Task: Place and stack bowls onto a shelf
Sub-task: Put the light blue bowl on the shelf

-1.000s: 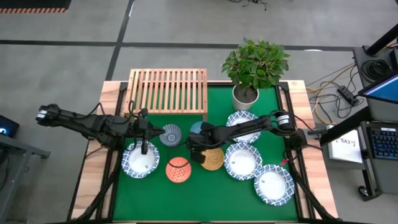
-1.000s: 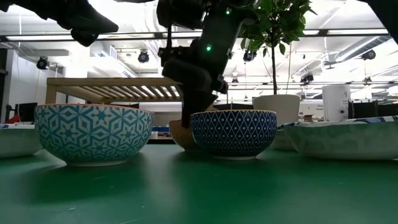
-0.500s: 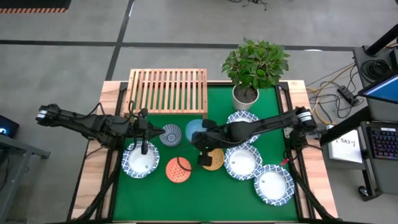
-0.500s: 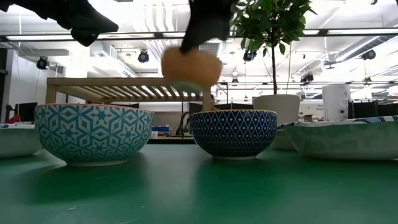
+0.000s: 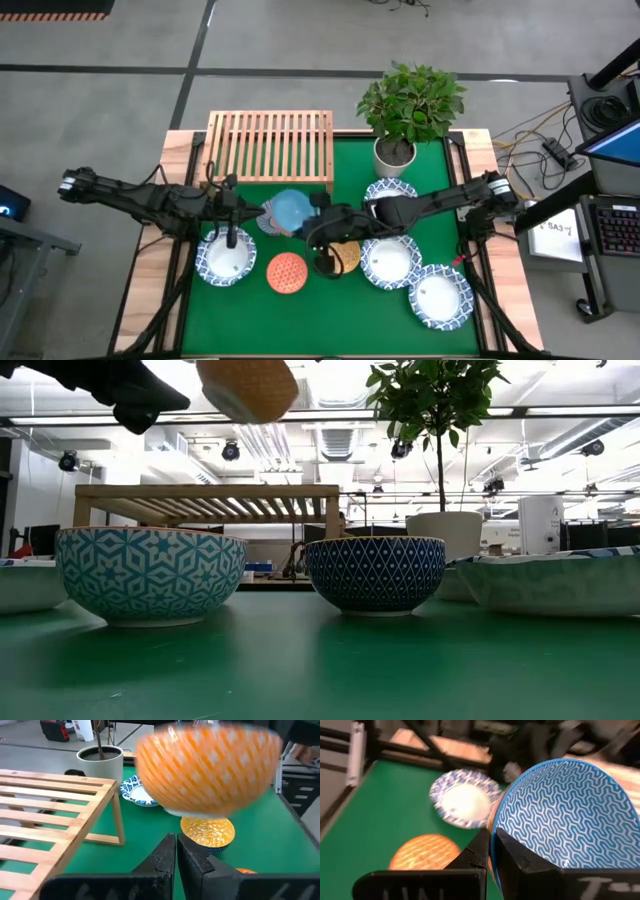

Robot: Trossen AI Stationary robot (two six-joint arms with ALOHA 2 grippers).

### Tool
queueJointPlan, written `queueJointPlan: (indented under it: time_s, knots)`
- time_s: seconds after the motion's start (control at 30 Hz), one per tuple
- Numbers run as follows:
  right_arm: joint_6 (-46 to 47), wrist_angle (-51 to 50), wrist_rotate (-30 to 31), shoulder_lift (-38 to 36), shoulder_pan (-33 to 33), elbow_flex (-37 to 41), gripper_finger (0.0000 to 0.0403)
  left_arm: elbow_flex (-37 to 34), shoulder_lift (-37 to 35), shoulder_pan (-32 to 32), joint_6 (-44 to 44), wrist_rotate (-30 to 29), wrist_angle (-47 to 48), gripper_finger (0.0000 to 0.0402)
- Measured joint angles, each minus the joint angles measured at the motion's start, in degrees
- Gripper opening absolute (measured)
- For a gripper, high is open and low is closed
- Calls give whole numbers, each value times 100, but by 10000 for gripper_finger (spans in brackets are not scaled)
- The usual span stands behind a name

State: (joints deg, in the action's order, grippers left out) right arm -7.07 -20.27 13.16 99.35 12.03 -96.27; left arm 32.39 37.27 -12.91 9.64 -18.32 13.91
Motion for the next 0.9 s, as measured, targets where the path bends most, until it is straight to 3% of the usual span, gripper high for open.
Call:
queueJointPlan:
  time_s: [0.17, 0.3, 0.53, 0.9]
  knots:
    - [-697, 371, 808, 1, -179, 0, 12, 141, -404, -263, 323, 183, 512, 0]
    - [-896, 384, 1426, 9, -592, -4, 11, 18, -779, -530, 294, -103, 404, 0]
    - [-588, 370, 937, 226, -1516, -4, 12, -148, -1250, -623, 196, -359, 408, 0]
    - [-494, 459, 840, 579, -1996, -4, 13, -180, -1289, -623, 134, -364, 413, 0]
